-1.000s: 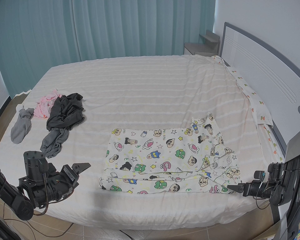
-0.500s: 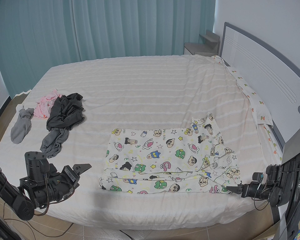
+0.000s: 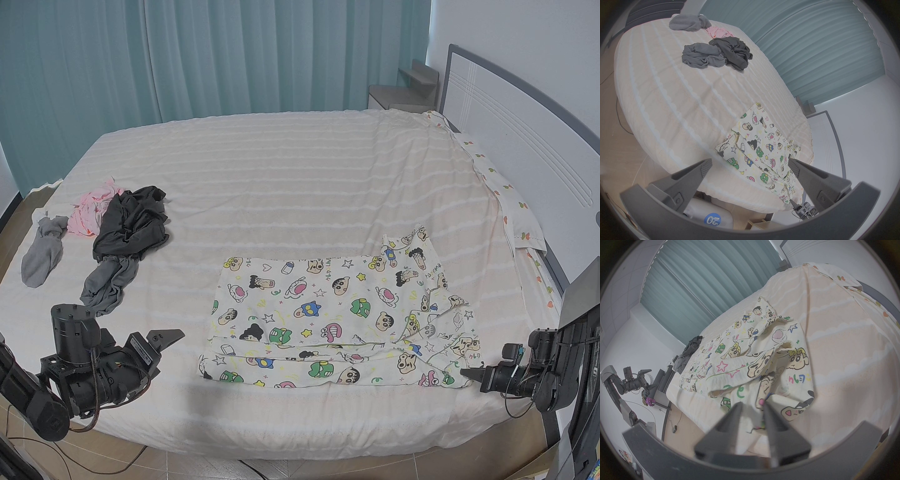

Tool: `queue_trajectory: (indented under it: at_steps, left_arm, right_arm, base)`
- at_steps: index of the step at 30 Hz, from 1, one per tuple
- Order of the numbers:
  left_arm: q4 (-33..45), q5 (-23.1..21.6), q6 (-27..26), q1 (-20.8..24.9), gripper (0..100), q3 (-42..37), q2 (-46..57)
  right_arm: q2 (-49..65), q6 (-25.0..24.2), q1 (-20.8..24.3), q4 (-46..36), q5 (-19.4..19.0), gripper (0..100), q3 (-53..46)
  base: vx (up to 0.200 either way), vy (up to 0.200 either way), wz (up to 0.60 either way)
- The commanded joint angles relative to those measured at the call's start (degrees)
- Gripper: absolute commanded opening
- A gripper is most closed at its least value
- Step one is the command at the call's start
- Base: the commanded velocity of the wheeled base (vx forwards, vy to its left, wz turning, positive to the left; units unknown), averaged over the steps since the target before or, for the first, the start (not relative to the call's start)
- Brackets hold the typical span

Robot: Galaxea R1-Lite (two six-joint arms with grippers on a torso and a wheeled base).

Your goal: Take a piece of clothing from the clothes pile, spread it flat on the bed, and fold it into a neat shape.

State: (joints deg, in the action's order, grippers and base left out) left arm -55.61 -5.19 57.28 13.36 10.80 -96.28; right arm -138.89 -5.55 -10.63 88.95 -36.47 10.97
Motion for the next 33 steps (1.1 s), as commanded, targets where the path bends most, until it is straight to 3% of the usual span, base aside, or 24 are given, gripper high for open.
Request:
queue_trajectory:
  at_steps: [1, 14, 33]
  left_arm:
    - [-0.02, 0.01, 0.02, 0.0, 100, 0.01, -0.13]
    - [-0.02, 0.01, 0.02, 0.0, 100, 0.01, -0.13]
    - [-0.02, 0.1, 0.02, 0.09, 100, 0.01, -0.05]
  right_arm:
    - [-0.51, 0.01, -0.18, 0.78, 0.0, 0, 0.01]
    - [1.34, 1.15, -4.49, 0.78, 0.0, 0, 0.37]
    - [2.22, 2.65, -5.37, 0.52, 0.0, 0, 0.45]
  base:
    - [0.0, 0.0, 0.0]
    - [0.0, 0.0, 0.0]
    - [0.0, 0.0, 0.0]
